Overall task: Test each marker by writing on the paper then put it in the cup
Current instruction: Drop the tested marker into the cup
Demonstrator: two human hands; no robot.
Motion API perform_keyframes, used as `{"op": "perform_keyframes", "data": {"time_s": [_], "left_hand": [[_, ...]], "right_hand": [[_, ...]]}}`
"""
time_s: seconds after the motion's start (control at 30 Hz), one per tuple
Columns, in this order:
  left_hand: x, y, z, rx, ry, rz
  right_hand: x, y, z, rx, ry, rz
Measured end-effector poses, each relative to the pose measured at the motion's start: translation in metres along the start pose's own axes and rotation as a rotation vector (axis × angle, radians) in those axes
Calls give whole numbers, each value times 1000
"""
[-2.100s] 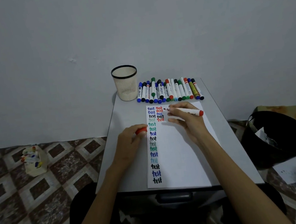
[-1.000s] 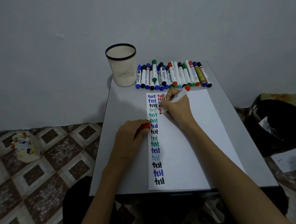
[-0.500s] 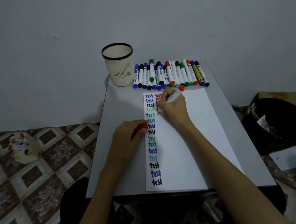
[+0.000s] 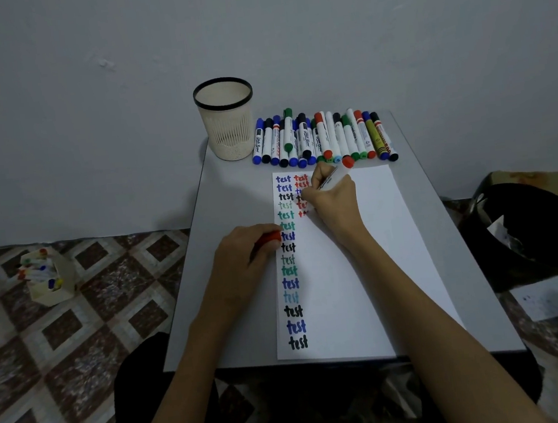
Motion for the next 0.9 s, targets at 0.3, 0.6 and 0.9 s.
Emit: {"op": "perform_keyframes", "data": {"time_s": [0.3, 0.6, 0.9], "left_hand": [[-1, 0, -2, 28, 12, -6], [0, 0, 0, 28, 1, -6], [-1, 1, -3, 38, -2, -14]], "right_hand": [[2, 0, 1, -20, 3, 50], [2, 0, 1, -35, -10, 35], [3, 0, 1, -34, 60, 93]]}}
Point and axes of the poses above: each hand's wrist, its own y-axis away from the middle knuckle, its own x-axis out of the back of the hand, z = x × y, the point moved 3 cm from there along -y, towards the middle knuckle, and after that the axes turned 3 degrees about x, right-handed, at the moved point
